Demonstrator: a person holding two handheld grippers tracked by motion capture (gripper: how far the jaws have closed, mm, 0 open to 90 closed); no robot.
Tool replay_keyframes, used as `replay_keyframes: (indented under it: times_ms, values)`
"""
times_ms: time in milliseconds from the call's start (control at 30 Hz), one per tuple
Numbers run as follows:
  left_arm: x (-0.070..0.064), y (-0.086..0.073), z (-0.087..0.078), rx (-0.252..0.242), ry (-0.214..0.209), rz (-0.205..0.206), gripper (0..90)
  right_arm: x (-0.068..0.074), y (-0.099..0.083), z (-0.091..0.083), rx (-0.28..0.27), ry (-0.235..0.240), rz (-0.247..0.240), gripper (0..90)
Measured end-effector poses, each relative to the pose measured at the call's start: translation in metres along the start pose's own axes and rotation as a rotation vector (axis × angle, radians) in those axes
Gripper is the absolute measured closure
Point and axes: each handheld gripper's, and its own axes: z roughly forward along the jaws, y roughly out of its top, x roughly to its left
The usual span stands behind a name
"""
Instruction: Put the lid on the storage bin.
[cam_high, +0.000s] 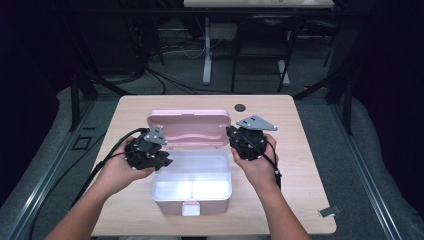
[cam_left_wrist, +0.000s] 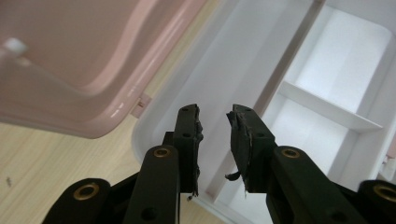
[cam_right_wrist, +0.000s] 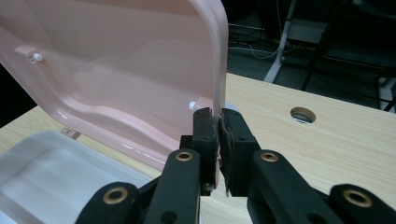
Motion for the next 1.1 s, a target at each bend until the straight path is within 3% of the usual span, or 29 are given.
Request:
replay_keyframes:
  times_ms: [233, 367, 533, 633, 667, 800, 967, 1100]
  values:
    - [0.004, -0.004, -0.013, -0.064, 0.059, -0.039, 71.9, 0.0, 0.001, -0.001, -0.008, 0.005, 0.001, 85.5]
    - [0.009, -0.009, -0.016, -0.119, 0.063, -0.086, 72.1, 0.0, 0.001, -0.001, -0.008, 0.004, 0.0, 85.7]
    - [0.014, -0.014, -0.023, -0.186, 0.133, -0.131, 72.1, 0.0, 0.001, -0.001, -0.01, 0.006, 0.0, 85.7]
    - [0.016, -0.016, -0.028, -0.214, 0.155, -0.146, 72.1, 0.0, 0.0, -0.001, -0.009, 0.004, 0.002, 85.7]
    - [0.017, -0.017, -0.031, -0.238, 0.181, -0.165, 72.0, 0.0, 0.001, -0.001, -0.008, 0.004, 0.002, 85.7]
    - [0.021, -0.021, -0.035, -0.277, 0.194, -0.195, 71.4, 0.0, 0.0, -0.001, -0.011, 0.001, -0.003, 85.9]
    - [0.028, -0.028, -0.037, -0.33, 0.231, -0.244, 69.9, 0.0, 0.0, -0.001, -0.01, 0.0, -0.001, 85.9]
    - [0.03, -0.028, -0.039, -0.368, 0.272, -0.257, 65.7, 0.0, 0.0, -0.001, -0.01, 0.002, 0.001, 85.9]
